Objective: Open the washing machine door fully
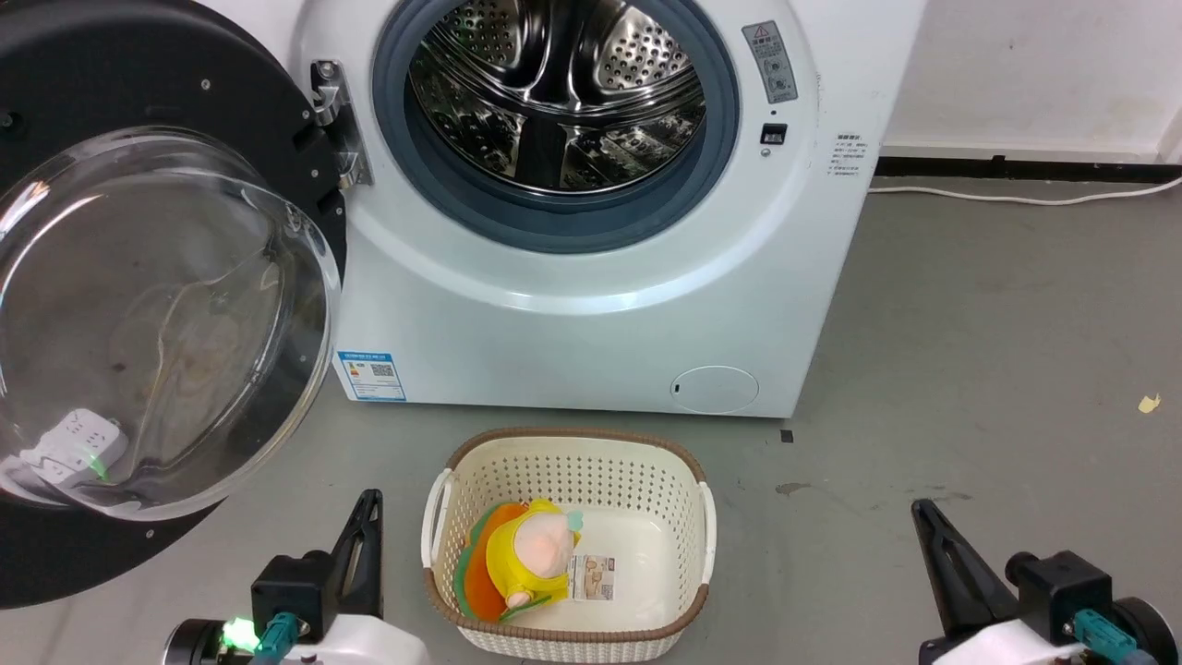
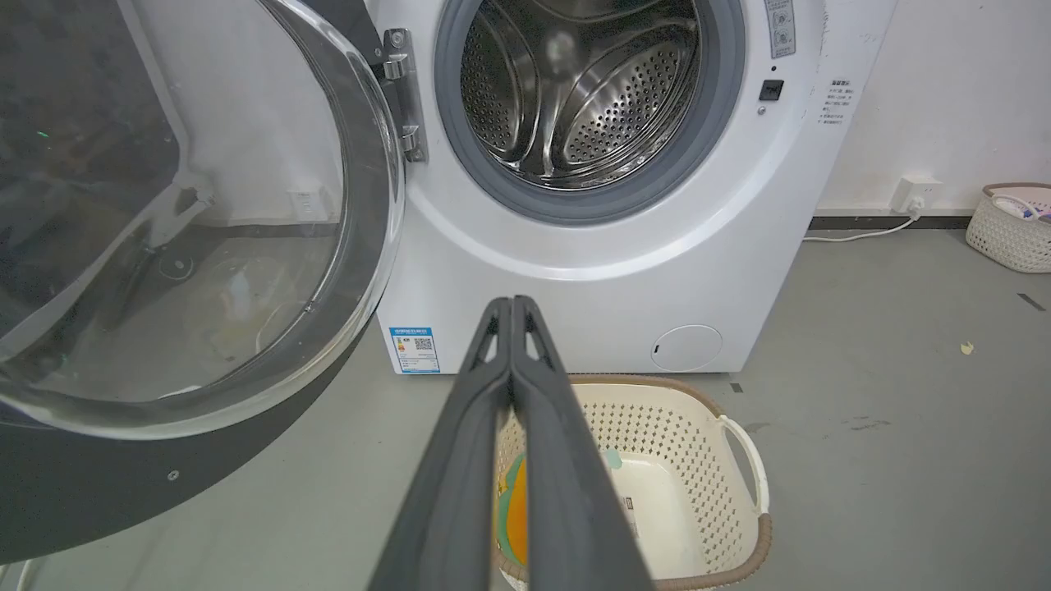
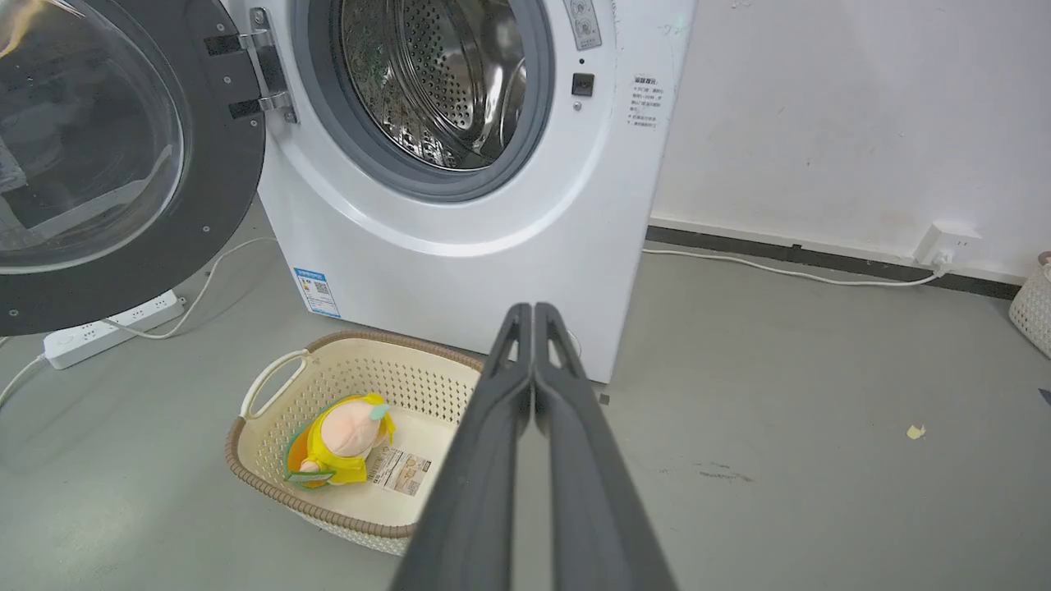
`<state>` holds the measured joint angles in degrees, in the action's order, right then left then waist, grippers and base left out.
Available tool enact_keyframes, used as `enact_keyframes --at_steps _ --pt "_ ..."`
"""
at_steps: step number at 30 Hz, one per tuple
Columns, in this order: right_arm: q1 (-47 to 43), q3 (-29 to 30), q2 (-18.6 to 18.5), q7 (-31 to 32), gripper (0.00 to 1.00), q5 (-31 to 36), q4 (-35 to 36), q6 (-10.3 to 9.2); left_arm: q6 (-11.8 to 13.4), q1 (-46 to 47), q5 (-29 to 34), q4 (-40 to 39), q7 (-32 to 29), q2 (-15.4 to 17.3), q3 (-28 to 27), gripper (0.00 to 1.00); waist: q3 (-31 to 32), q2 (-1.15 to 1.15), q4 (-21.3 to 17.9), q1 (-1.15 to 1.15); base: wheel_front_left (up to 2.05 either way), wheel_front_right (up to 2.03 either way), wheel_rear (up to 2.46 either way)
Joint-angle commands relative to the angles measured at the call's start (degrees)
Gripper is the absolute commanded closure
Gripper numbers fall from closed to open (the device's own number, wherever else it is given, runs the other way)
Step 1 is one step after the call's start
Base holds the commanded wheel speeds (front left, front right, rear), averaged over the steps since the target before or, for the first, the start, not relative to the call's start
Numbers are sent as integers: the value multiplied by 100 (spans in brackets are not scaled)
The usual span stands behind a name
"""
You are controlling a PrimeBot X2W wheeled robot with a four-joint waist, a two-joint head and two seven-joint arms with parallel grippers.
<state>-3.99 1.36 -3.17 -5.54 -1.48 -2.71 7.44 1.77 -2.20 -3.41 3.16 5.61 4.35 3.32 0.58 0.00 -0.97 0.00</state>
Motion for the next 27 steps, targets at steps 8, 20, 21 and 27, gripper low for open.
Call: enact_keyframes --at_steps 8,20,21,27 --pt "192 -35 20 129 100 51 93 3 -53 106 90 -92 -114 -43 -69 100 -11 0 18 0 0 0 0" --pt "257 -67 23 263 100 82 149 4 -92 142 169 -162 -255 -75 -152 100 -26 0 43 0 0 0 0" --pt "262 -69 23 274 100 84 154 4 -95 145 175 -168 -266 -78 -159 100 -27 0 45 0 0 0 0" --pt "295 -85 25 341 100 99 182 4 -115 163 215 -203 -337 -95 -200 100 -34 0 58 0 0 0 0"
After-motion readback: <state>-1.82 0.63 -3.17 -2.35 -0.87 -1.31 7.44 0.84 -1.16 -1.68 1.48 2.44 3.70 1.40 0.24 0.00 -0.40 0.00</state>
